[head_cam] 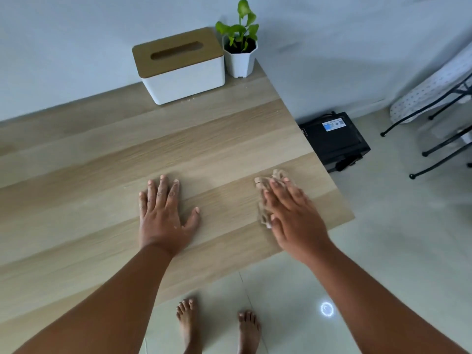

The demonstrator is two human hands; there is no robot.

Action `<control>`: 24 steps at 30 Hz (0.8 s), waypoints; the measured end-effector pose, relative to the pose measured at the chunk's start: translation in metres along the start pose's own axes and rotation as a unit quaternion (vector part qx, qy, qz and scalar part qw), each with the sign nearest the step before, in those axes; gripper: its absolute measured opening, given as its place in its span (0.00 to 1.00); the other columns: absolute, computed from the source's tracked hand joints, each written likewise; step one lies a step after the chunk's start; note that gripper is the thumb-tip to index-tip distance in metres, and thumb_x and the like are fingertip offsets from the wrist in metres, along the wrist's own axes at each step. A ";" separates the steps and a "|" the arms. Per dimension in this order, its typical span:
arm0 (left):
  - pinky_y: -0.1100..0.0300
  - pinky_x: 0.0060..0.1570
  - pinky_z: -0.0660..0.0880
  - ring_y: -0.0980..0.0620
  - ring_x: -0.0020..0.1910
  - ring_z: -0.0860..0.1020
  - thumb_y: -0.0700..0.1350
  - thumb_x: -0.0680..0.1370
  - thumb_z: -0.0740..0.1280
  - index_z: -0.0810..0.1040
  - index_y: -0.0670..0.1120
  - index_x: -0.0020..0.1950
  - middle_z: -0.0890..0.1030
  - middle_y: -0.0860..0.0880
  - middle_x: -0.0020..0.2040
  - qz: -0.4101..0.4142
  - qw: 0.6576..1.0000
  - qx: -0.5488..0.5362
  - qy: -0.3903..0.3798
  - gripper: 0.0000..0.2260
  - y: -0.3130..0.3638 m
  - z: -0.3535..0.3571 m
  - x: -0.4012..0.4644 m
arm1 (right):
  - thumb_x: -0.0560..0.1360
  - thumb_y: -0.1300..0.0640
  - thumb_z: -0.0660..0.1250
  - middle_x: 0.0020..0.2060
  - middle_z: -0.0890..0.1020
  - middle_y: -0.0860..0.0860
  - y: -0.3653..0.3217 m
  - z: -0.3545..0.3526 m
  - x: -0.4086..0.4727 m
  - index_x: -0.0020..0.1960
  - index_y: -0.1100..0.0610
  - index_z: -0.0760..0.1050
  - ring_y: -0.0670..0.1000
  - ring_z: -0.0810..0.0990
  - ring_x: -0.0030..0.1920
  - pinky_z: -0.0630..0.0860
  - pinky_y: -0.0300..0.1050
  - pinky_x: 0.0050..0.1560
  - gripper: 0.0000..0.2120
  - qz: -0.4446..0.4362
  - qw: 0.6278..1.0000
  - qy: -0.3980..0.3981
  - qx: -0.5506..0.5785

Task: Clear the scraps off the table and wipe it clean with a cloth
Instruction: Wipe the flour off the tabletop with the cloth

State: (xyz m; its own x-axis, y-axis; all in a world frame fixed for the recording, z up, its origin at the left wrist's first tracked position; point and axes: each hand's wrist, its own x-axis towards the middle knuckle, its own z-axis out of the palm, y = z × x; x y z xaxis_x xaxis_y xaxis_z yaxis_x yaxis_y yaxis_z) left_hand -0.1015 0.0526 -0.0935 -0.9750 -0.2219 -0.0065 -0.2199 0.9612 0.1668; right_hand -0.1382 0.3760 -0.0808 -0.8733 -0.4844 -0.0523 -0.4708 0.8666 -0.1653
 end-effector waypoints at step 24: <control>0.49 0.81 0.44 0.51 0.83 0.47 0.62 0.77 0.68 0.66 0.48 0.79 0.57 0.49 0.83 -0.009 0.975 -0.208 -0.078 0.35 -0.018 -0.034 0.005 | 0.84 0.48 0.58 0.78 0.67 0.51 0.008 -0.063 0.022 0.80 0.54 0.64 0.54 0.55 0.82 0.57 0.62 0.79 0.26 0.117 0.990 0.000 0.083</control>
State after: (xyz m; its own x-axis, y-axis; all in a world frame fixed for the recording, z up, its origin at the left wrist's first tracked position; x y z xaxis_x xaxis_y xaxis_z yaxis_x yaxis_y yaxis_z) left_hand -0.1012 0.0288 -0.0629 -0.9710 -0.1797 -0.1578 -0.2376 0.8002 0.5506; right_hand -0.1693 0.3793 -0.0211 -0.9558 -0.2734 -0.1085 -0.2292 0.9235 -0.3076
